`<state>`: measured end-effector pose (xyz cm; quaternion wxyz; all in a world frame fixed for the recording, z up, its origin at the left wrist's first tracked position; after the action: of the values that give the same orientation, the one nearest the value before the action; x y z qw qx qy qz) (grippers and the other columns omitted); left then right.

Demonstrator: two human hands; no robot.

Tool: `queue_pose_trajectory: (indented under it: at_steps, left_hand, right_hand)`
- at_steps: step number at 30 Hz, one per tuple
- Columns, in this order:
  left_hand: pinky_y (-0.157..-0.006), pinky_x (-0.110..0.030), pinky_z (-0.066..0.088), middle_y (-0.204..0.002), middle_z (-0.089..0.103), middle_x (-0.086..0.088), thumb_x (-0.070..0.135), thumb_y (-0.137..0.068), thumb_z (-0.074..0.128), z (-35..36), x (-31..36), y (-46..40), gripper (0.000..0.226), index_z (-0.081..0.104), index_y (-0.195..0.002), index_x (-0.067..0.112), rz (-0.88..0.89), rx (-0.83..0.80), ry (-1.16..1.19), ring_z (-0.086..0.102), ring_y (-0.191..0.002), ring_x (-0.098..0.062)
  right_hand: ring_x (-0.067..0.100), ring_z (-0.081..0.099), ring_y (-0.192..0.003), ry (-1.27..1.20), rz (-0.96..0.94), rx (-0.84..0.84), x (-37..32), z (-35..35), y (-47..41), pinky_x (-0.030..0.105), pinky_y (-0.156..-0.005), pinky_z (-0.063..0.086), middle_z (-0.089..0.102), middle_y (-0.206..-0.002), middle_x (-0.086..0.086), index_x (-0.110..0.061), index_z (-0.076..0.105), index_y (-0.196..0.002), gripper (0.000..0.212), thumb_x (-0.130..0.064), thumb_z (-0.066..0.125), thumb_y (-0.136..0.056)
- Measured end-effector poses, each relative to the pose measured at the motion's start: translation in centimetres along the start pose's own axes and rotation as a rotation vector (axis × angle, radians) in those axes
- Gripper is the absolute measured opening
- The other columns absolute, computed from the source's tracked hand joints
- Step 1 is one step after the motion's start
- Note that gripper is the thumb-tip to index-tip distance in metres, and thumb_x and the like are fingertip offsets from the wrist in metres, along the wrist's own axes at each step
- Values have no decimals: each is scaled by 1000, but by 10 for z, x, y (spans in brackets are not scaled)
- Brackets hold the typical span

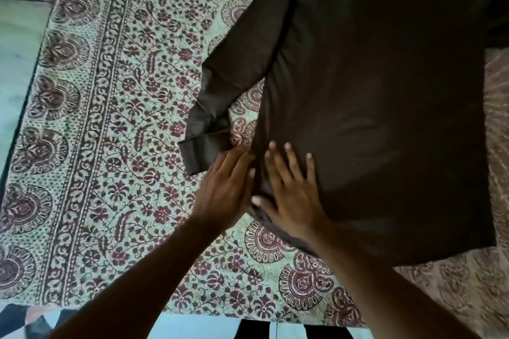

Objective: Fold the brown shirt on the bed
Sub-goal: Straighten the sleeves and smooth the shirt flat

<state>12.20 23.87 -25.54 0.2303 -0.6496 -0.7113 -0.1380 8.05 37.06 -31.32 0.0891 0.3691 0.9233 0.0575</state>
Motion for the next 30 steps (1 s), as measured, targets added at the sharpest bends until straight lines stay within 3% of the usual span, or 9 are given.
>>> queue_pose_trajectory:
  at_steps: [4,6,10,12,14,19,24,28,30]
  left_hand:
    - [-90,-44,44,-142,58,-4,25,-96,49,3,9,-58,37,61,-129,13,55,-40,-198,56,-123,-27]
    - [-90,-45,38,-137,61,-1,28,-88,51,14,12,-79,42,63,-126,16,86,-101,-319,58,-121,-26]
    - [-100,-53,32,-112,67,-3,31,-79,55,33,8,-100,34,64,-109,18,31,-250,-423,59,-109,-30]
    - [-104,-56,23,-116,67,-1,31,-73,63,36,6,-97,36,65,-108,20,64,-287,-499,60,-111,-29]
    - [-109,-57,18,-129,66,-2,28,-72,65,32,4,-91,41,68,-112,20,103,-276,-560,61,-114,-27]
    - [-117,-58,18,-147,57,-14,21,-95,40,30,0,-56,46,62,-134,9,272,-256,-563,56,-135,-31]
    - [-122,-58,21,-161,40,-16,27,-94,42,36,10,-22,59,49,-149,6,374,-337,-516,41,-148,-29]
    - [-126,-52,18,-170,20,-12,29,-98,45,40,30,-11,63,37,-157,8,417,-331,-406,18,-158,-25]
    - [-126,-48,21,-171,15,-11,33,-103,41,53,38,1,61,31,-159,10,465,-400,-323,13,-159,-26]
  right_hand:
    - [26,1,-160,-66,-252,-70,-29,9,43,62,-121,24,4,-174,4,-14,19,-164,79,-62,35,-104]
    - [25,7,-160,-175,-269,7,-14,-3,39,59,-122,27,10,-173,5,-13,22,-163,73,-53,42,-105]
    - [31,16,-159,-179,159,247,69,-33,-8,57,-125,20,20,-170,13,-7,33,-159,66,-43,47,-106]
    - [36,9,-159,-114,373,173,98,-30,-35,61,-125,16,13,-171,15,-9,30,-160,72,-54,41,-105]
    - [40,6,-158,-76,442,63,97,-18,-47,66,-123,13,9,-171,18,-11,26,-161,79,-62,34,-102]
    - [39,-1,-159,-72,212,-68,19,2,8,64,-123,11,-2,-171,19,-13,15,-164,83,-65,28,-102]
    - [32,2,-160,-146,-11,-114,-22,13,72,61,-122,22,0,-173,13,-12,17,-164,74,-50,41,-105]
    - [31,2,-160,-128,201,-57,8,15,93,57,-127,12,4,-173,12,-12,17,-164,72,-50,37,-105]
    - [32,6,-160,-110,160,-47,3,18,105,60,-125,16,8,-172,12,-11,20,-163,72,-50,38,-105]
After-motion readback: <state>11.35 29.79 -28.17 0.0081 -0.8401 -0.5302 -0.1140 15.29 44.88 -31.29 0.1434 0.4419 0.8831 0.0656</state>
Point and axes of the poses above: each hand's wrist, its own y-axis away from the middle knuckle, its own z-axis out of the palm, x = y × z, the point moved 8 cm from there along -y, towards the middle knuckle
